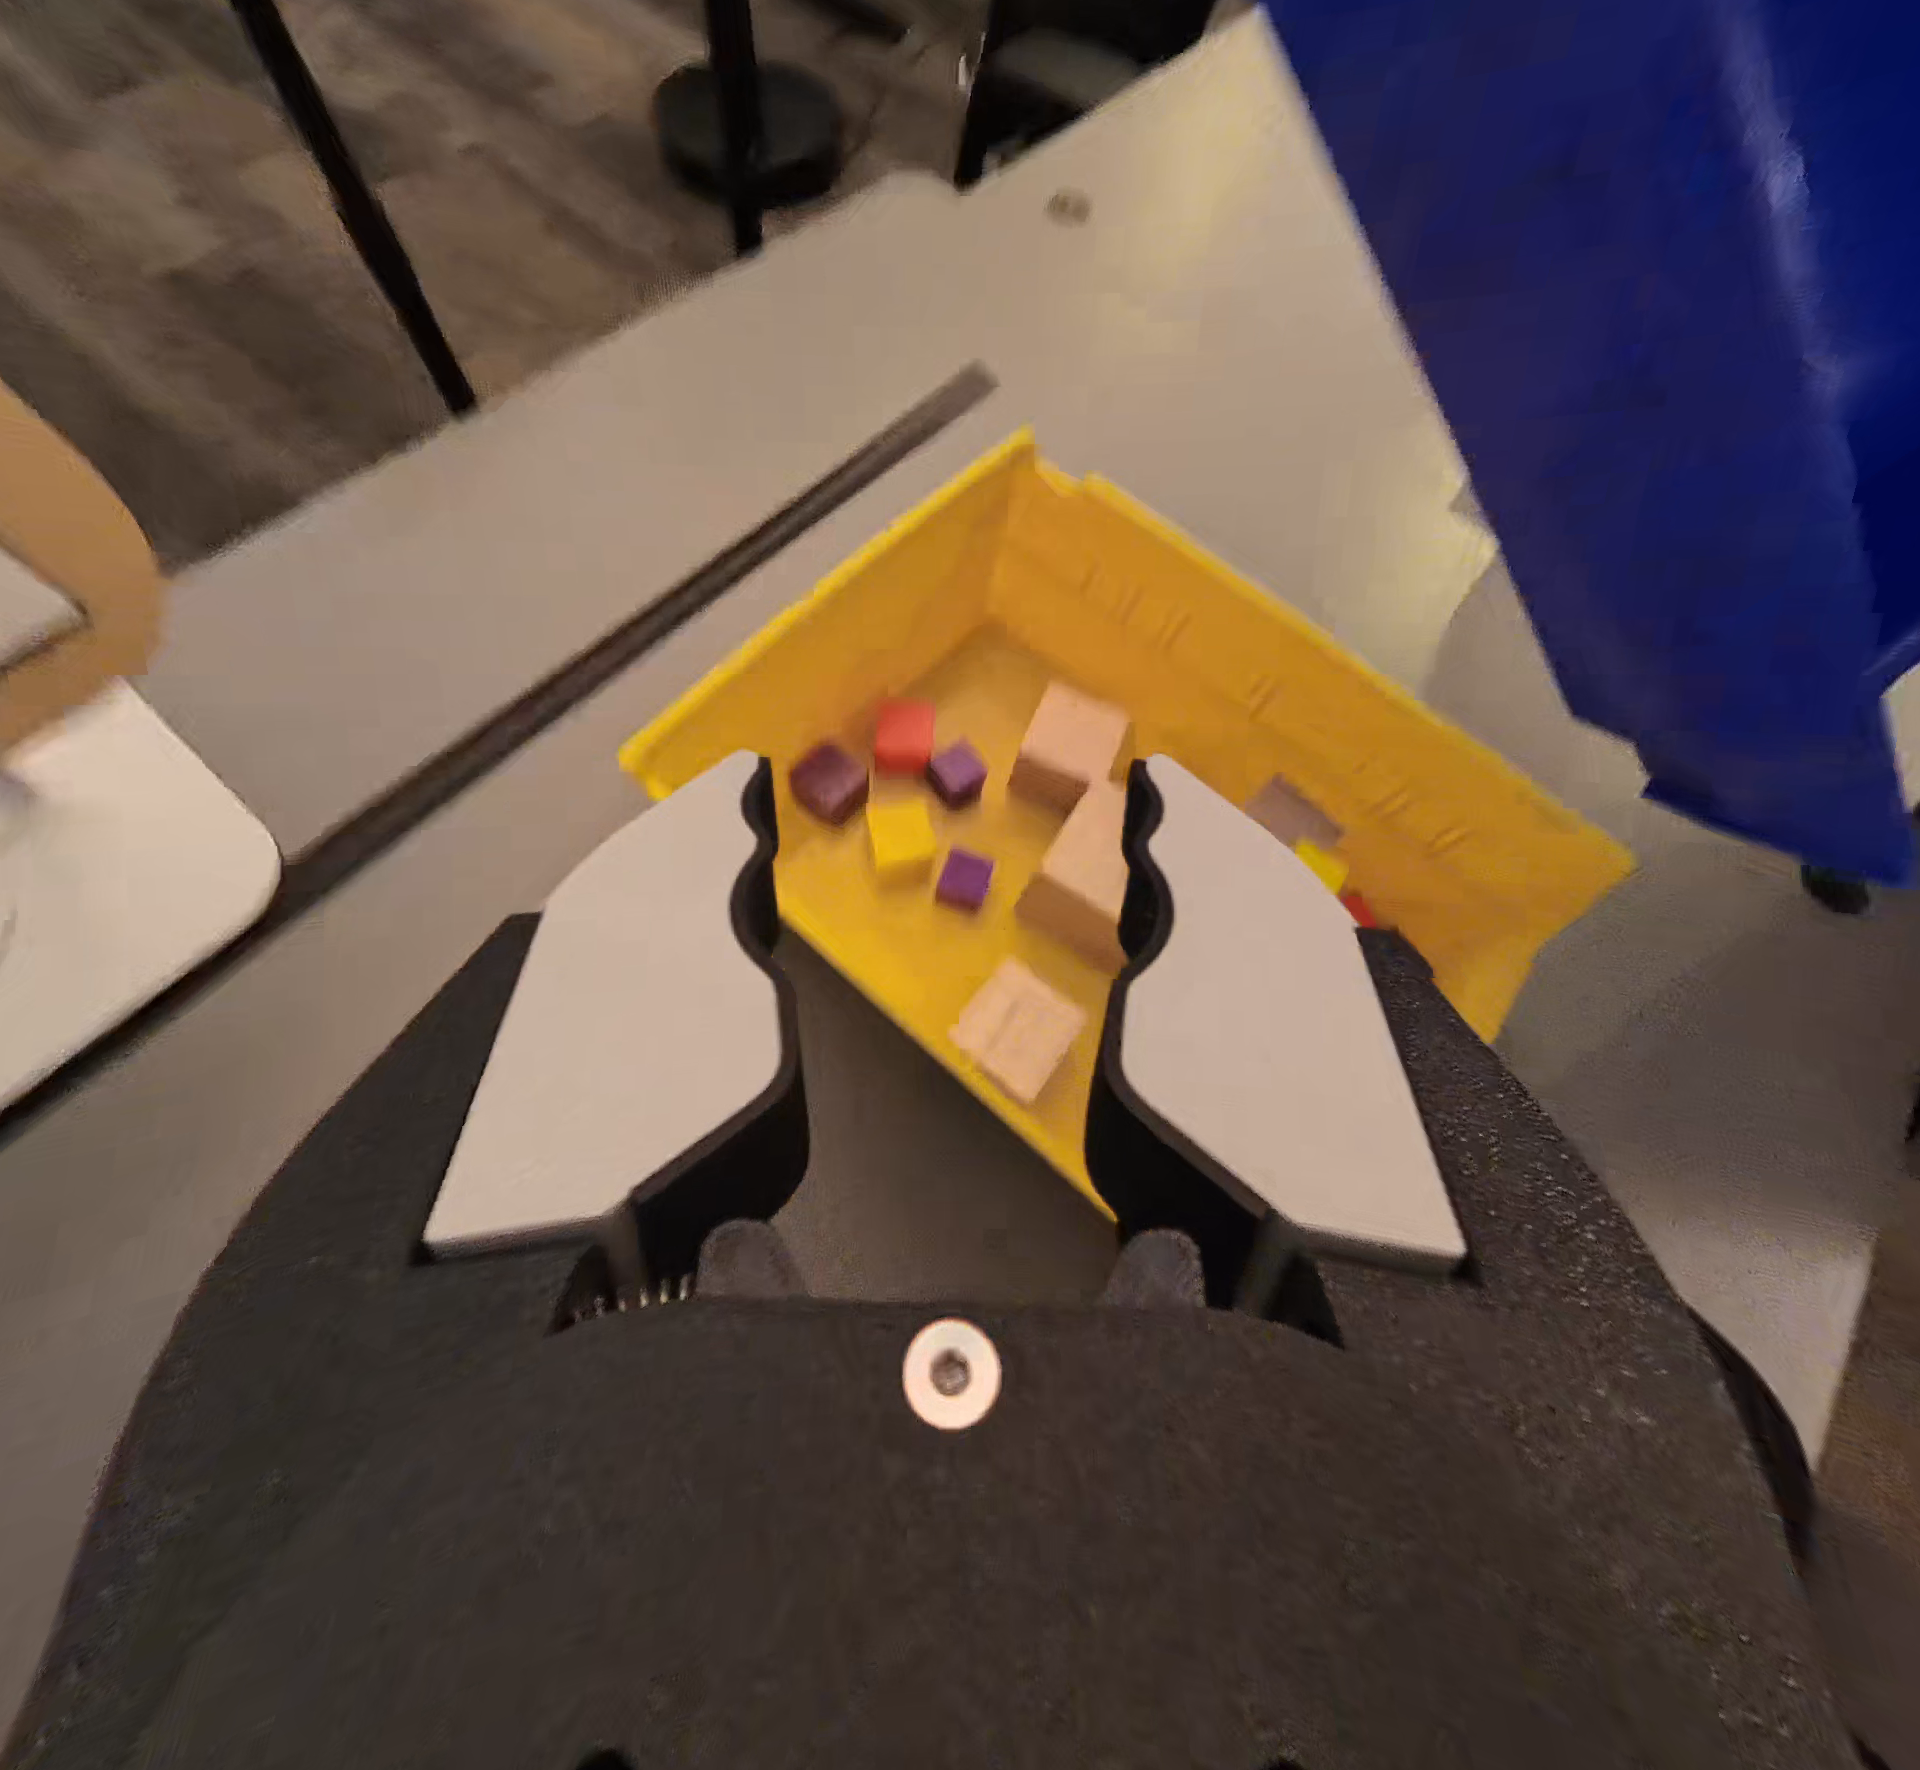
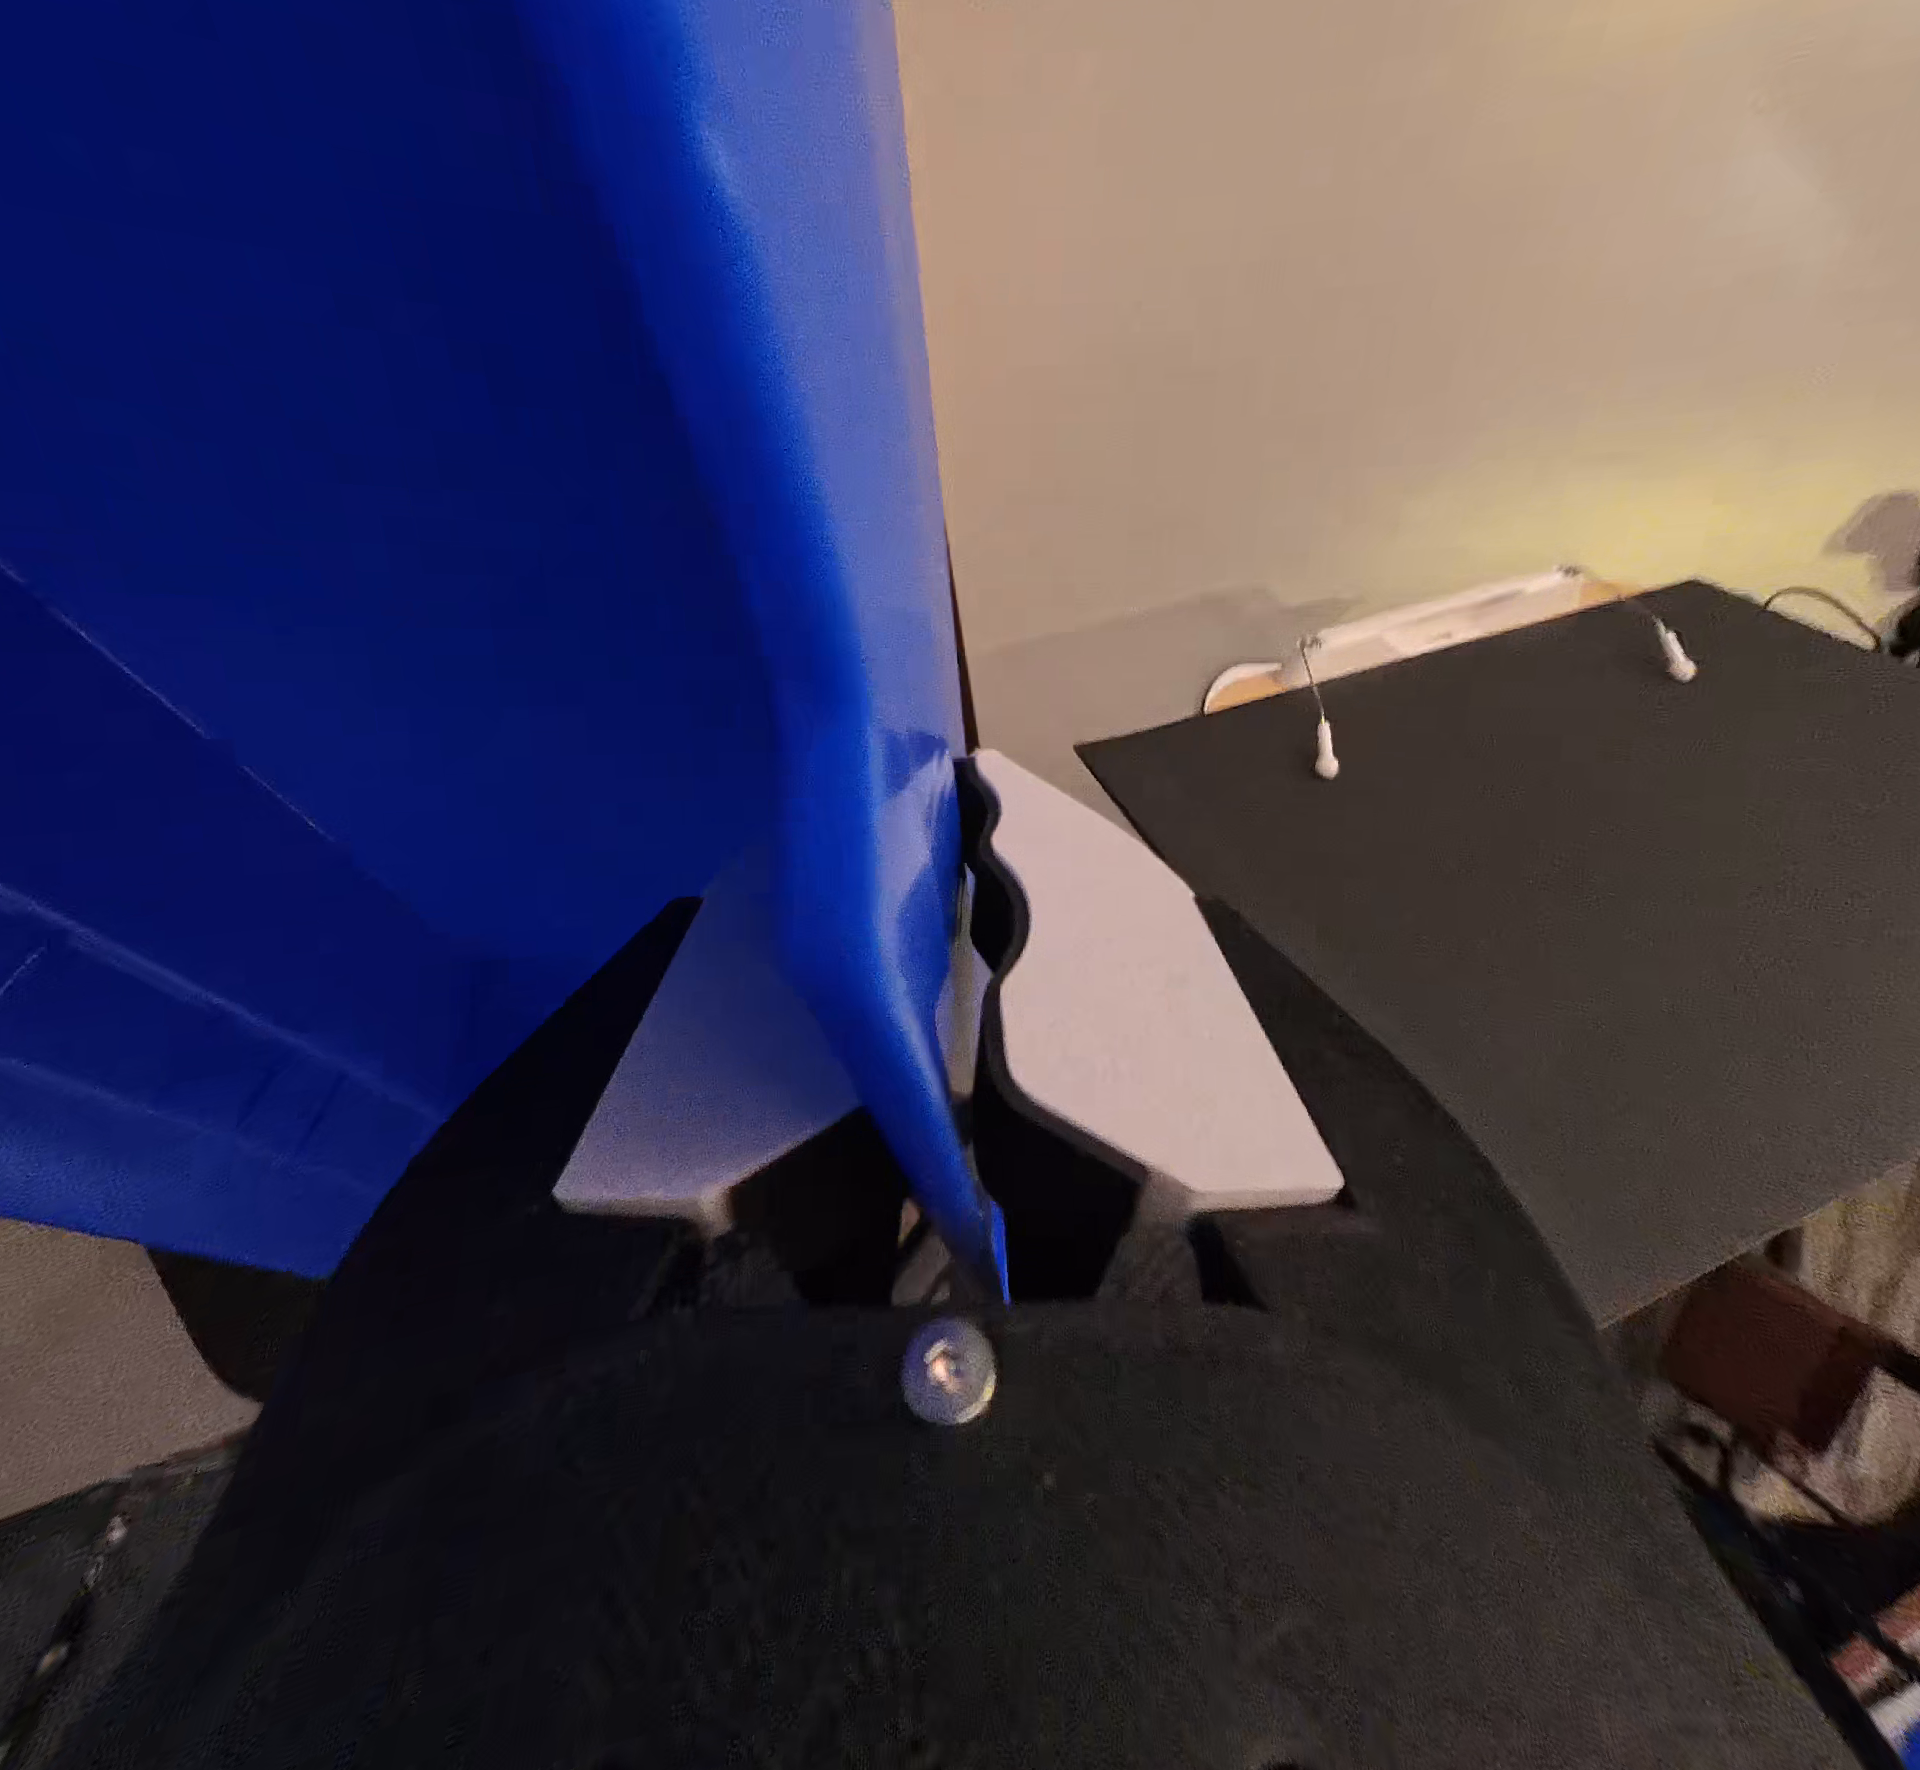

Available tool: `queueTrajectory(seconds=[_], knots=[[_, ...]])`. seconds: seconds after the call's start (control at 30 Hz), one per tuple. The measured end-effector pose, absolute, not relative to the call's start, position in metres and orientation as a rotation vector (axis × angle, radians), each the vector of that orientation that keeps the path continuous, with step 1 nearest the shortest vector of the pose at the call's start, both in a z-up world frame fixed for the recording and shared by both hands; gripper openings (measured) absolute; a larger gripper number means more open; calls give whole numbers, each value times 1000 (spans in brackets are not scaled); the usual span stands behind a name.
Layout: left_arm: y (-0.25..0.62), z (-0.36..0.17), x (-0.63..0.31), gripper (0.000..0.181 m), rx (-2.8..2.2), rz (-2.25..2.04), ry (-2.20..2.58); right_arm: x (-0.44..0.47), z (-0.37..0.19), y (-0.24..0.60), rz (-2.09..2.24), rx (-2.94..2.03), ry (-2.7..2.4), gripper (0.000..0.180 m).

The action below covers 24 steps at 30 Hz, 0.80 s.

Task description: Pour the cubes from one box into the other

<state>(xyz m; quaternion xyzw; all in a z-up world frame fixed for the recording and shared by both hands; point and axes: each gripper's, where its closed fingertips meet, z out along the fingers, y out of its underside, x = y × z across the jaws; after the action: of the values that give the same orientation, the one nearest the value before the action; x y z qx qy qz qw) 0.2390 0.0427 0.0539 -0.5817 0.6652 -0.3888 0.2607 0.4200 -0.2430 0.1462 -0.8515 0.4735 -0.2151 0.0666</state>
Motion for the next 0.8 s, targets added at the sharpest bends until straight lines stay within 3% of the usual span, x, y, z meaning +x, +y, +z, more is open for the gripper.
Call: queueTrajectory(seconds=[0.17,0.43,0.57,0.63,0.8], knots=[[61,-12,219,82,-1918,-950,1847,431,112,-265,-636,-2647,1492,4],[39,-74,217,79,-2241,-811,1918,438,77,-292,-620,-2711,1573,4],[32,-100,208,70,-2250,-567,2062,434,61,-300,-622,-2757,1576,7],[23,-106,206,55,-2279,-569,2094,432,53,-304,-605,-2765,1590,6],[30,-121,208,41,-2350,-514,2080,419,30,-306,-481,-2773,1623,4]])
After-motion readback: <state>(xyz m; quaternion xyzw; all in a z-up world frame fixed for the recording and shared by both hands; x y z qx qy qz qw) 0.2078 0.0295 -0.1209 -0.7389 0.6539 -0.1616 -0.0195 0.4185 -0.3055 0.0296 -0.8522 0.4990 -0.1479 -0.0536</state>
